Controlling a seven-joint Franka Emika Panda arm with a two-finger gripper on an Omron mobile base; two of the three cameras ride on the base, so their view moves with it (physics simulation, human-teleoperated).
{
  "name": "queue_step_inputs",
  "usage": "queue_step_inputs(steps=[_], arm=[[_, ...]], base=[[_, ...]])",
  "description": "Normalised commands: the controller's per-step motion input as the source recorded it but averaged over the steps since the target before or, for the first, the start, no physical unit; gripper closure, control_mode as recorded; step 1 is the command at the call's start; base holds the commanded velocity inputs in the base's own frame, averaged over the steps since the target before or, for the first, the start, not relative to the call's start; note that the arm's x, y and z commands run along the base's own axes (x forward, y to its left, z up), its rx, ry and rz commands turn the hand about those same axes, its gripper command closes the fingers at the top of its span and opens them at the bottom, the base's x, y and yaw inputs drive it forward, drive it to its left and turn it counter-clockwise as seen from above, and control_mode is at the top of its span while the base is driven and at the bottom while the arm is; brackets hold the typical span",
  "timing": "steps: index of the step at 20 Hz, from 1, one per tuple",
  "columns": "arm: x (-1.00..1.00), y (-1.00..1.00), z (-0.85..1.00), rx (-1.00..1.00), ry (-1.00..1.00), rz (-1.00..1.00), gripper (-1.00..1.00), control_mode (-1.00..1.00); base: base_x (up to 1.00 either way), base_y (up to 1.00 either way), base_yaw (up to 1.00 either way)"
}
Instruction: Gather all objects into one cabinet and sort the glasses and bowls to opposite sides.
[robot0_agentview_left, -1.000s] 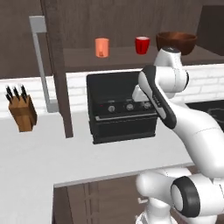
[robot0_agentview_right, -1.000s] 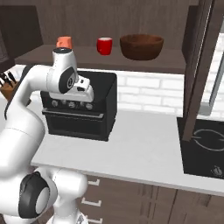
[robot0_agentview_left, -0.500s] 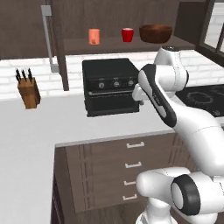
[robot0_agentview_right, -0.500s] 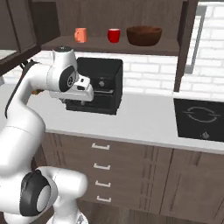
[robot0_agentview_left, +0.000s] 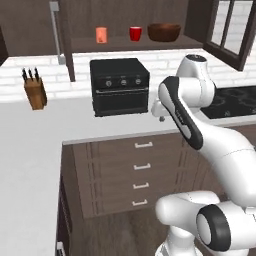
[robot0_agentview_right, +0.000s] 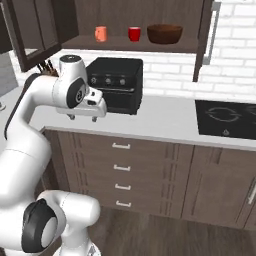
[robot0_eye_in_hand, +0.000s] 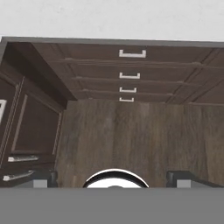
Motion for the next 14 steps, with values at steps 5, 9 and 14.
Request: queue_step_inputs(steps=[5, 9, 14], arm=[[0.0, 0.0, 0.0, 0.0, 0.0, 0.0, -1.0, 1.0], [0.0, 0.0, 0.0, 0.0, 0.0, 0.0, -1.0, 1.0], [0.0, 0.0, 0.0, 0.0, 0.0, 0.0, -1.0, 1.0]], base=[[-0.22, -0.21, -0.23], [-0.33, -0.27, -0.28], [-0.28, -0.11, -0.24]])
